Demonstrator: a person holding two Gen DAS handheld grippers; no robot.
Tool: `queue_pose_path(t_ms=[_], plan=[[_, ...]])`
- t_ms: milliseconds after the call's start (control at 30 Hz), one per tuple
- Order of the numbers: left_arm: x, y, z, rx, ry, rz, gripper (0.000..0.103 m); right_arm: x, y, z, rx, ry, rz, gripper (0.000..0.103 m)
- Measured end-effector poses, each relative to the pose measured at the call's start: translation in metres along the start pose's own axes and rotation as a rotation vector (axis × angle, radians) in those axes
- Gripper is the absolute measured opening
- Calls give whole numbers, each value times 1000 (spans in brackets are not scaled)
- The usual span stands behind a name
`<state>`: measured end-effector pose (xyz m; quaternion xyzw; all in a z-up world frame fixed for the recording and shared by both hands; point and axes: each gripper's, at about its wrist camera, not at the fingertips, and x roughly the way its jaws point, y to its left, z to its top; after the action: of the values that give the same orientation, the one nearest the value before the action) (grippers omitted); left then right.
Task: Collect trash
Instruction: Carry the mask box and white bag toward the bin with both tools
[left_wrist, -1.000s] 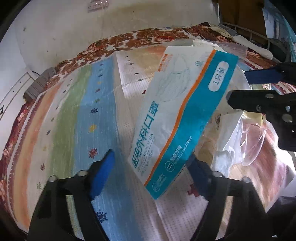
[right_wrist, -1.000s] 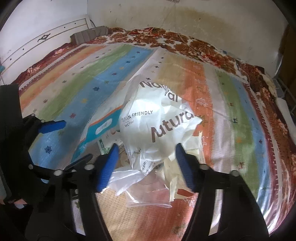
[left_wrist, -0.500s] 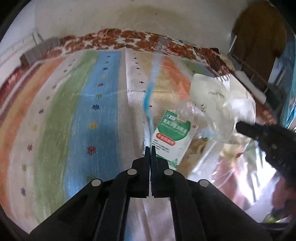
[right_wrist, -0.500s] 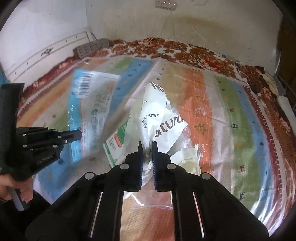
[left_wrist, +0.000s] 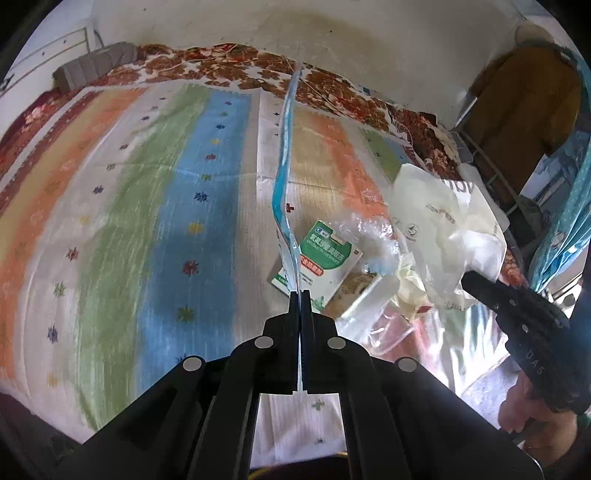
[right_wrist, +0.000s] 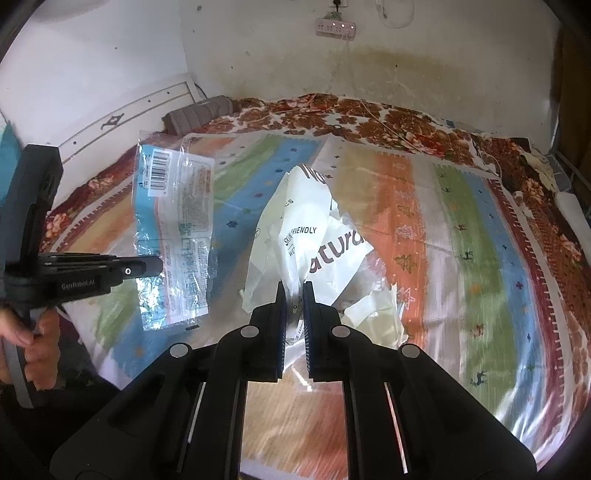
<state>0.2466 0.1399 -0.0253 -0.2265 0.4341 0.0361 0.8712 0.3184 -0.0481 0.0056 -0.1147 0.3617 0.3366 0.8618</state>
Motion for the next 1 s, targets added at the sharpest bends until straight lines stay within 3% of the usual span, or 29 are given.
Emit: queue_pose_path(t_ms=[200, 333, 500, 633, 733, 1000], plan=[[-27, -1, -10, -19, 25, -22, 0, -25, 5, -9, -2, -17, 28, 7], [-47, -11, -19, 12, 37, 6, 0, -37, 13, -17, -18, -13, 56, 7], [-70, -13, -41, -14, 8, -55, 0, -54, 25, -26, -32, -5, 73, 7], [-72, -20, -57, -15, 39, -63, 0, -73, 34, -32, -18, -14, 80, 7], [-74, -27, -68, 26, 45, -26, 0, -88, 41, -41, 0, -23, 84, 7], [-88, -35, -95, 37, 60, -54, 0, -111, 51, -79, 26, 10, 92, 7]])
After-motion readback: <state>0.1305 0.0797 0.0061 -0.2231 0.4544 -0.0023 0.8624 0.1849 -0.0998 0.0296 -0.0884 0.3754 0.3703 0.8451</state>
